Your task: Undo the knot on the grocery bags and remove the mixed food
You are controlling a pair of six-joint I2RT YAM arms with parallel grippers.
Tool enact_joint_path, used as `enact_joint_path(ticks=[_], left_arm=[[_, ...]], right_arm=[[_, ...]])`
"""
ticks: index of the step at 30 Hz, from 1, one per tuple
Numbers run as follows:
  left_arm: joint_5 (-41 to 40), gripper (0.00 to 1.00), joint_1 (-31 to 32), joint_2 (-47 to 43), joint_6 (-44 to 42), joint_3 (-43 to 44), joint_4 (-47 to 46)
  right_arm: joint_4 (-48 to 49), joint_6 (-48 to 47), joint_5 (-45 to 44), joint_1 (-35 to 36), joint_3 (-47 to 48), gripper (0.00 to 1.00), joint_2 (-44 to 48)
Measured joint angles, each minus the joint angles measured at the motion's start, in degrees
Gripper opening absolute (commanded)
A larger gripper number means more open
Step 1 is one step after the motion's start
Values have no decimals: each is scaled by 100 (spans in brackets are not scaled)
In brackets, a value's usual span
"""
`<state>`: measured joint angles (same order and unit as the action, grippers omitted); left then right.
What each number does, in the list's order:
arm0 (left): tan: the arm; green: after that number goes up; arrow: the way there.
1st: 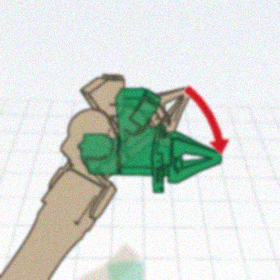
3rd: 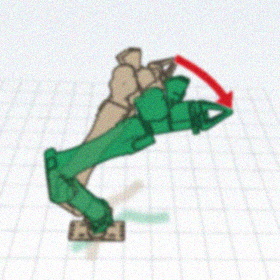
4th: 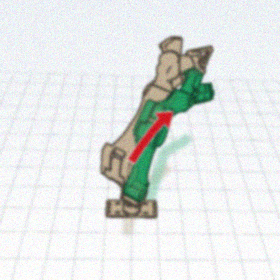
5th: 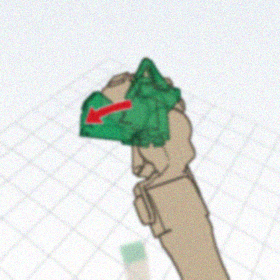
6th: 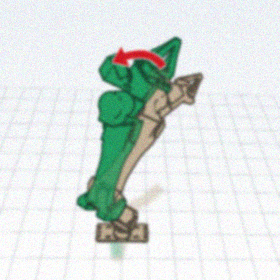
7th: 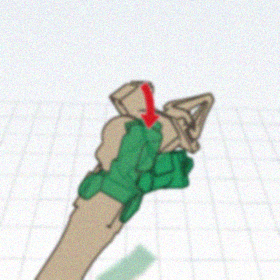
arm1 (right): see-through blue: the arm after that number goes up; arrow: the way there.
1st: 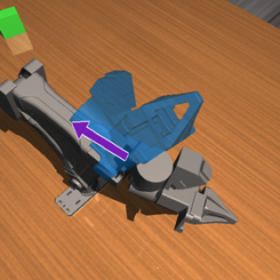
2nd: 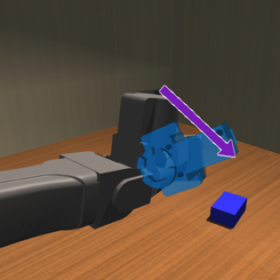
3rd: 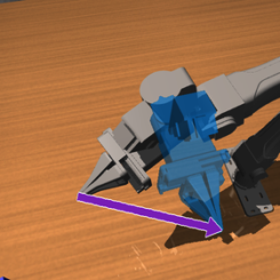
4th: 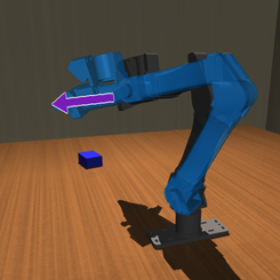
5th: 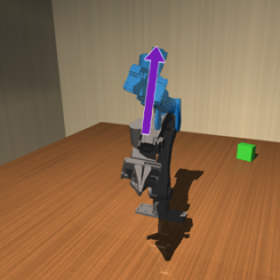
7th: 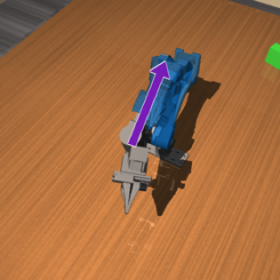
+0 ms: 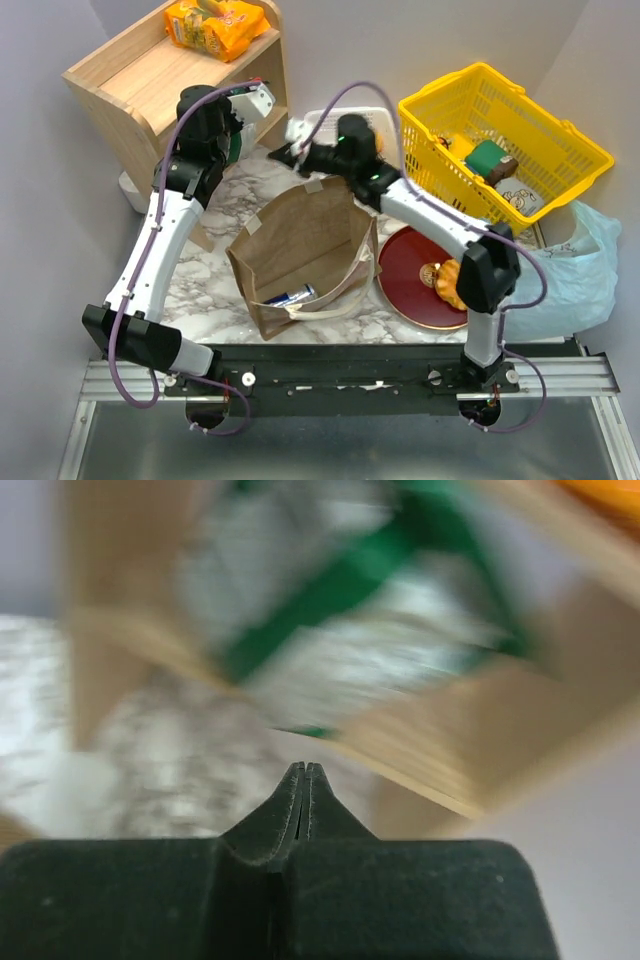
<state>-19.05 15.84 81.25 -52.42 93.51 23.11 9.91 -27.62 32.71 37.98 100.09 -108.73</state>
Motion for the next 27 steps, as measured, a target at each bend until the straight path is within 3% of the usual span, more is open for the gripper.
enact_joint_path(ticks=[4, 11, 20, 24, 27], left_arm=[[0, 0, -13, 125, 323, 348, 389], [85, 0, -11, 245, 964, 979, 1257], [378, 0, -35, 68, 1351, 754, 1606], [608, 0, -35, -398, 1399, -295, 1349], [793, 0, -33, -660, 1360, -988, 1097]], right_arm=[[-24, 83, 146, 721, 431, 0, -850], [417, 1088, -557, 859, 1781, 0, -2138], [970, 1818, -1939, 999, 4623, 0, -4065], [1163, 1856, -2297, 1014, 4264, 0, -4146], [1257, 1871, -2483, 988, 3206, 1, -3685]])
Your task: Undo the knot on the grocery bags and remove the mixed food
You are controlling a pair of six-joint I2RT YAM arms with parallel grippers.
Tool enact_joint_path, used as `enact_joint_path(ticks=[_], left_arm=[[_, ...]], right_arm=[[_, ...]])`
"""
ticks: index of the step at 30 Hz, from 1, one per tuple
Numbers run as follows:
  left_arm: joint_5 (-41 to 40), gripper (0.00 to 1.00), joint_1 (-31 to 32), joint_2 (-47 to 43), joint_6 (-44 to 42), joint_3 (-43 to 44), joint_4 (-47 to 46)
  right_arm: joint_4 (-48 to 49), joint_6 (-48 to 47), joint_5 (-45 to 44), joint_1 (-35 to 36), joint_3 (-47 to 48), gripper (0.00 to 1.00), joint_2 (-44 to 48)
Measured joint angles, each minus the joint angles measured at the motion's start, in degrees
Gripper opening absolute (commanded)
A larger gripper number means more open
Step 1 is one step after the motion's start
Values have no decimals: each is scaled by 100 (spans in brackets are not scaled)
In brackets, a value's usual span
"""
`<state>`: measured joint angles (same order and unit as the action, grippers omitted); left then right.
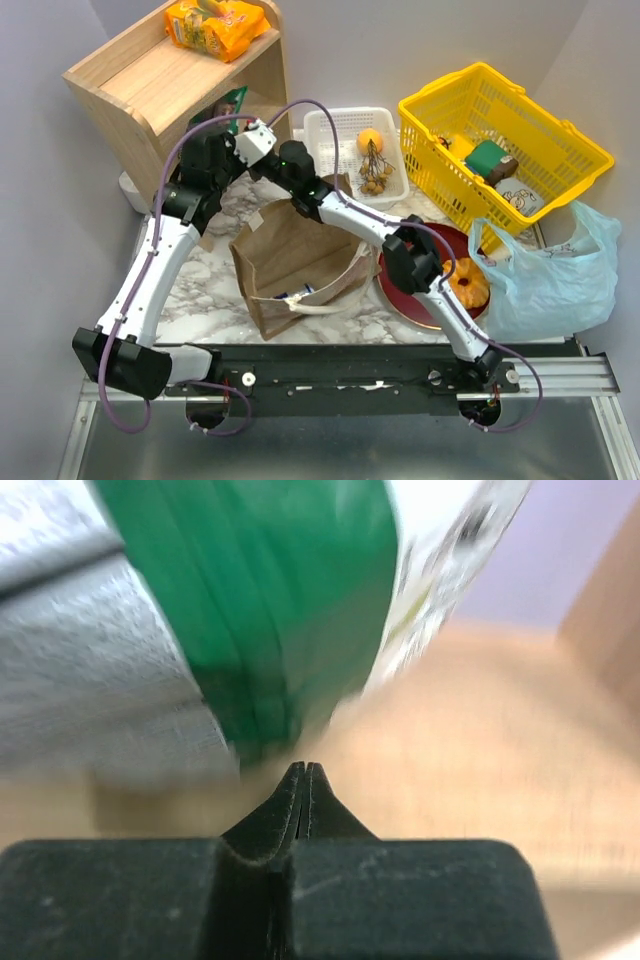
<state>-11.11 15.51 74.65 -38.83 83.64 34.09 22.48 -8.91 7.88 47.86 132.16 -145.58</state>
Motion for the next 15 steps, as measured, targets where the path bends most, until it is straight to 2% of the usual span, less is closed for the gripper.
enact_joint_path(ticks=[4, 8, 12, 15], left_arm=[[245, 0, 35, -258, -87, -826, -435], [483, 0, 81, -282, -166, -1198, -804], [501, 0, 72, -210, -356, -1565, -1239], [433, 0, 98, -59, -579, -1845, -1700]], right_arm=[[125, 26, -79, -83, -1696, 1, 1078], [44, -13, -50, -256, -3274, 1, 2376], [-144, -4, 28, -442, -4253, 1, 3626], [-382, 11, 33, -555, -4590, 1, 4505]])
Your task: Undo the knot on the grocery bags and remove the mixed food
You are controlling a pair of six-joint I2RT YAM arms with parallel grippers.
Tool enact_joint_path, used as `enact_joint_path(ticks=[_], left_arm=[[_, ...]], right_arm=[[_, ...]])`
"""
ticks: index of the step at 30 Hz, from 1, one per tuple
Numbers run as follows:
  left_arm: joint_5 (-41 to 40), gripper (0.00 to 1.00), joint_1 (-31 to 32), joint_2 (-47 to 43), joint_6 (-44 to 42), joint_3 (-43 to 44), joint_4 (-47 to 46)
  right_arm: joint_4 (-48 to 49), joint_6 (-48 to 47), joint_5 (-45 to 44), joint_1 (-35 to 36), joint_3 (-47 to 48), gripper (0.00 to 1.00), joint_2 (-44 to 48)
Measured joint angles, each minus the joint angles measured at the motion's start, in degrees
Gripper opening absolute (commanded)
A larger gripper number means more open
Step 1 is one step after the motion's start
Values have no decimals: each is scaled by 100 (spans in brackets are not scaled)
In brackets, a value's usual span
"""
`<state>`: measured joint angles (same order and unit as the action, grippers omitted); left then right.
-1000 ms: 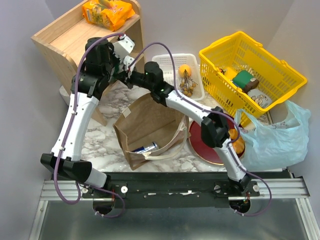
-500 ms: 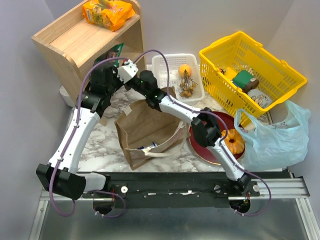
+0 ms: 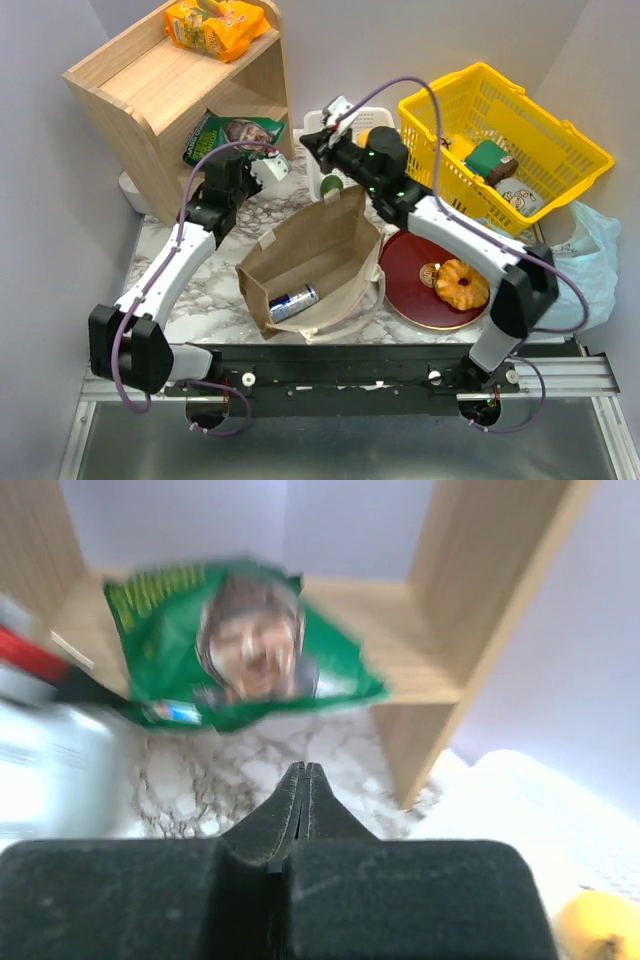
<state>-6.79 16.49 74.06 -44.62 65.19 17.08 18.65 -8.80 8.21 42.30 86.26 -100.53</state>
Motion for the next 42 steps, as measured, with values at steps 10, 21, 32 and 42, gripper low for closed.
enact_joint_path(ticks=[10, 21, 32, 42], left_arm=[[-468, 0, 50, 1067, -1357, -597, -2205], [-566, 0, 31, 1650, -1834, 372, -2474], [-284, 0, -411, 1460, -2719, 671, -2555], [444, 0, -498, 2638, -3200, 1976, -2280]], right_arm=[[-793, -184, -195, 7, -245, 0, 1600], [-1517, -210, -632, 7, -973, 0, 2249], [-1563, -286, -776, 7, -1547, 0, 2719], [-1580, -415, -811, 7, -1829, 1, 2806]])
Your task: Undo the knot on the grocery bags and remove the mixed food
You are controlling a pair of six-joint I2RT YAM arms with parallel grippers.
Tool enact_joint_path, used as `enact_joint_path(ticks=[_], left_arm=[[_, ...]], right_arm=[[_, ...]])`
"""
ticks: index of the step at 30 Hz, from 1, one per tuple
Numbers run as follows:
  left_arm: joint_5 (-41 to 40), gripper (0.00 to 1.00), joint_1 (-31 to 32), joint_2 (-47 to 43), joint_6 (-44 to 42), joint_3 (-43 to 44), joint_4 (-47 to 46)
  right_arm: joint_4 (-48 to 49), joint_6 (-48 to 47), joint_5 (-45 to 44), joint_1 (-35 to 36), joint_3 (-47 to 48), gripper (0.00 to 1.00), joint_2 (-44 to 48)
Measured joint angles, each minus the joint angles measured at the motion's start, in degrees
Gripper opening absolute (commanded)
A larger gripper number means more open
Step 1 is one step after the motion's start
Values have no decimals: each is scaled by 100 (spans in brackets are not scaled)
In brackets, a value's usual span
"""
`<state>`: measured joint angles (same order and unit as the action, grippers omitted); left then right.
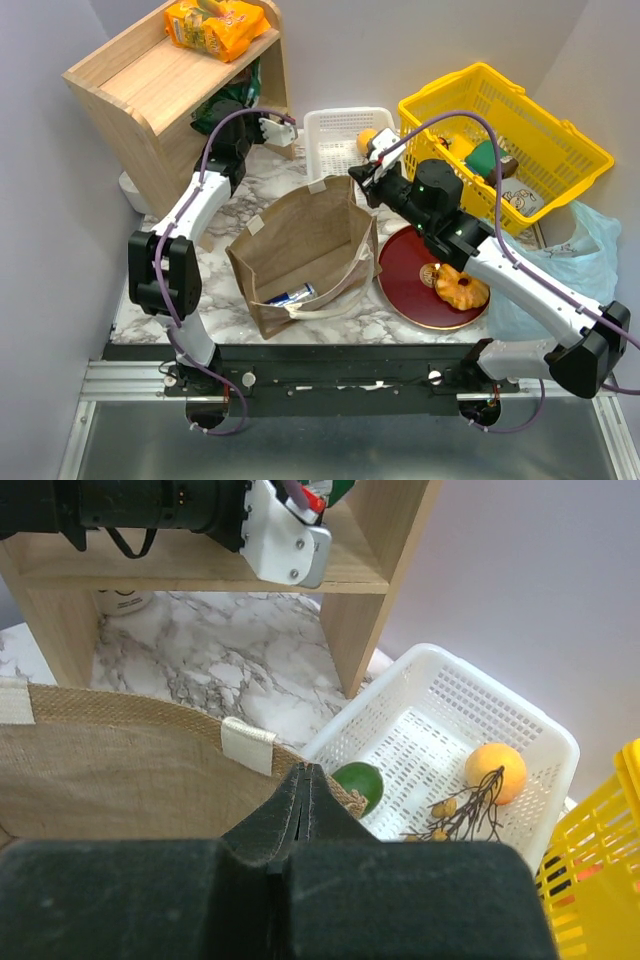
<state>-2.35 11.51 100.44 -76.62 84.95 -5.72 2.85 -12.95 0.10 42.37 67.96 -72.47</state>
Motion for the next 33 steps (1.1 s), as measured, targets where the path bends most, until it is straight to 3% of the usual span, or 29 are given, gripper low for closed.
enact_joint_path(ticks=[5, 12, 13, 16, 19, 24, 27, 28, 30, 33], left_arm=[[608, 0, 46, -24, -291, -24, 481], [1032, 3, 48, -647, -870, -955, 1073], [1029, 25, 48, -732, -916, -1051, 1123], [1012, 58, 48, -979, -918, -1296, 1150], [979, 71, 48, -1259, -627, -1574, 1088], [990, 76, 52, -2170, 85, -2280, 949], [822, 52, 118, -2767, 844, -2492, 920], [680, 27, 146, -2870, 1073, -2494, 914], [354, 0, 205, -3010, 1615, -2420, 931], [-103, 0, 251, -2914, 2426, -2028, 1316]], right_arm=[[0, -42, -26, 0, -46, 0, 55], [0, -52, -26, -2, -98, 1, 72], [2, -50, -26, -2, -98, 1, 72], [2, -44, -24, -2, -98, 1, 70], [2, -37, -24, -2, -98, 1, 63], [11, -31, -24, -2, -153, 1, 63], [13, -20, -15, -2, -251, 1, 63], [13, -17, -13, -2, -282, 1, 63], [11, -17, -7, -2, -315, 1, 63], [11, -13, 15, -2, -323, 1, 63]])
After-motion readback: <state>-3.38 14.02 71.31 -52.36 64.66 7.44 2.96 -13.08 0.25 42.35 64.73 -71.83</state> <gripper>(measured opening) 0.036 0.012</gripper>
